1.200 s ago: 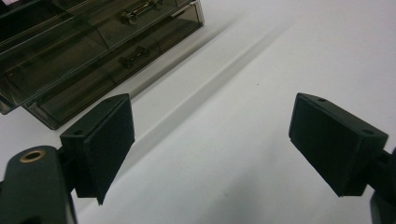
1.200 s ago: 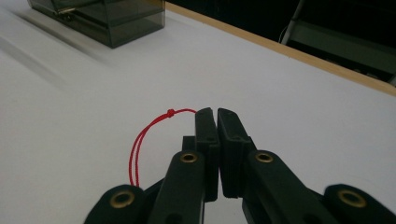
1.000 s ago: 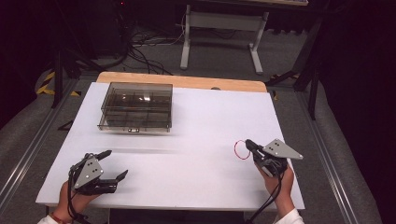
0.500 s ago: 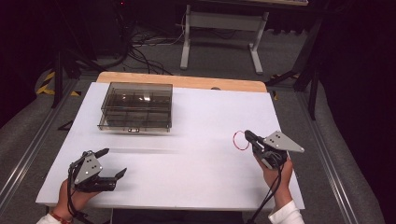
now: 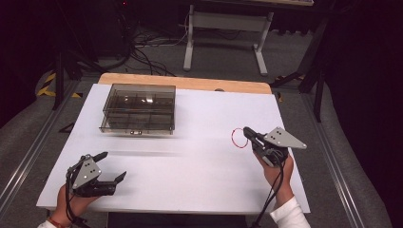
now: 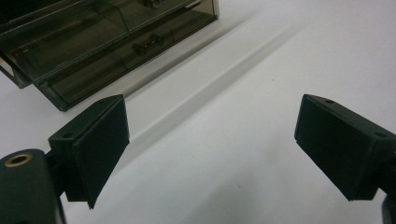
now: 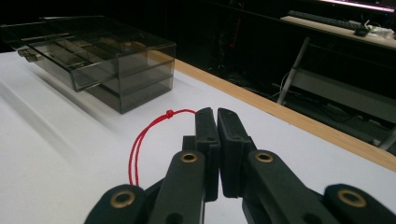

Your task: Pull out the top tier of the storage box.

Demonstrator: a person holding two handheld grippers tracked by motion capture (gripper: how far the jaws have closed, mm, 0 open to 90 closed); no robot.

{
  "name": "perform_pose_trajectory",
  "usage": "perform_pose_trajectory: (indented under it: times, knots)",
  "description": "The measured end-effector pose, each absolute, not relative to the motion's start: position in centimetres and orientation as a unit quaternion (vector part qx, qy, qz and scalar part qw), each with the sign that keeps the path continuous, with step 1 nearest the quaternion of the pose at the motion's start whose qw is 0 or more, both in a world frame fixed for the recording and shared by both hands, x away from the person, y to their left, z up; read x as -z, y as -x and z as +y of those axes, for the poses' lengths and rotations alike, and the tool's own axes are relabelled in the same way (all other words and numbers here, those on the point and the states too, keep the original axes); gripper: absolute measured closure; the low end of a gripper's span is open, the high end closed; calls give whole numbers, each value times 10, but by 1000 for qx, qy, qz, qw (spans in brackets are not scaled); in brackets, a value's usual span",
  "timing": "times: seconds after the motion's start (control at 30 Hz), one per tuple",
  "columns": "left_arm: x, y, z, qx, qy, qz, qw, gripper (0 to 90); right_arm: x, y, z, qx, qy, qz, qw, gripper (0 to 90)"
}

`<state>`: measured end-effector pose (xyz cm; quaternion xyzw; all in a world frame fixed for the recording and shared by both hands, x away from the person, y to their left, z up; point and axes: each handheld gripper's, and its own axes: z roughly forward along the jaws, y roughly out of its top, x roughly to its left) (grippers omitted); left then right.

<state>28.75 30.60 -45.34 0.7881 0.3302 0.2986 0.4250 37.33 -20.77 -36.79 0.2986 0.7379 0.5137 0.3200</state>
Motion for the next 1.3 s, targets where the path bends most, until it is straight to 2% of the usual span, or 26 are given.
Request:
perform_pose_trajectory:
  times: [1.3]
  knots:
    - [455,-286,308,-303,-788,333,421,110,345,-412,-109,-528,-224,768,287,888]
